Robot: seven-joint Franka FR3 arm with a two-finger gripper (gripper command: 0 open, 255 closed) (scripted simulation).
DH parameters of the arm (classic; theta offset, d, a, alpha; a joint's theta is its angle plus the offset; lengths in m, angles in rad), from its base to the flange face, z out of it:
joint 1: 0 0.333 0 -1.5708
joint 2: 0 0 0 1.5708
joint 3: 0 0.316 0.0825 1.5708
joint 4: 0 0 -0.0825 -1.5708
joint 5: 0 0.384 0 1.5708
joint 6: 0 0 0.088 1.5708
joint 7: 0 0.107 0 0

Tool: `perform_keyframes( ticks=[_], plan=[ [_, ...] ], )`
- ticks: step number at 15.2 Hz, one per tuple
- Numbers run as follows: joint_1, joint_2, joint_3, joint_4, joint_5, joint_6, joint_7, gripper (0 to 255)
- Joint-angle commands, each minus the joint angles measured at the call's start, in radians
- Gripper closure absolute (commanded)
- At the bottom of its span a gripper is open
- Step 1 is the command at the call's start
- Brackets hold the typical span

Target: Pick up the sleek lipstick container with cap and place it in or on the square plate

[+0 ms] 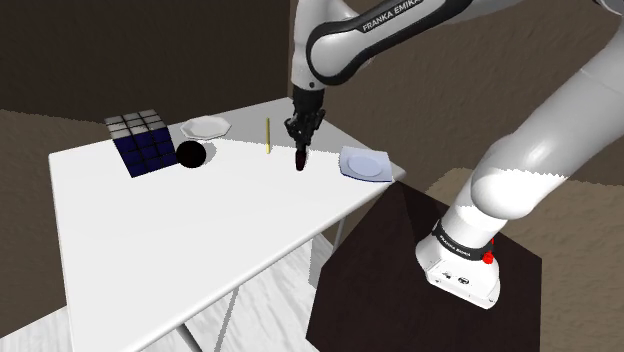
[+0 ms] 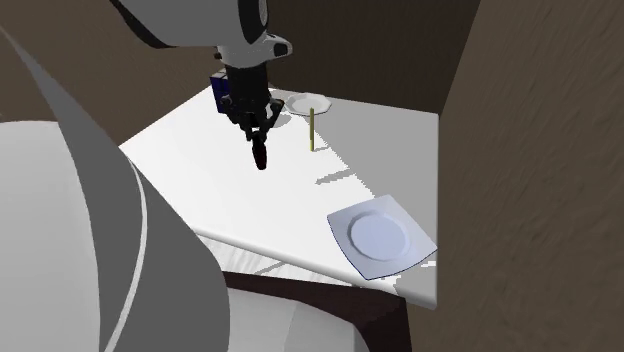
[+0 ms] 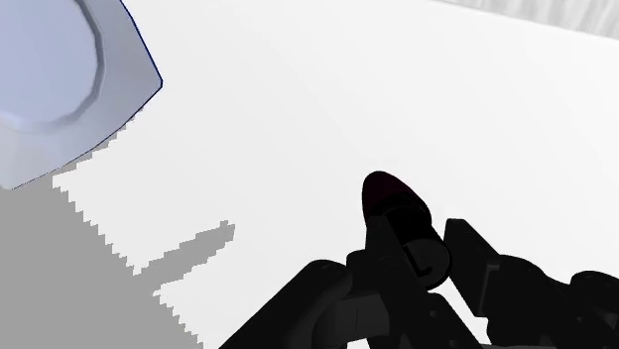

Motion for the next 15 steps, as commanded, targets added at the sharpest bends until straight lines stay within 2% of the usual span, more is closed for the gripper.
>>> perform_keyframes(
  ticks=[1,8,15],
  plan=[
    [-0.017,-0.046,-0.034,-0.042,0.006,-0.005,-0.057,255],
    [-0.087,-0.157,-0.16,-0.125,-0.016,-0.039,-0.238,255],
    [-0.172,-0.214,-0.292,-0.15,-0.072,-0.075,-0.415,255]
  ],
)
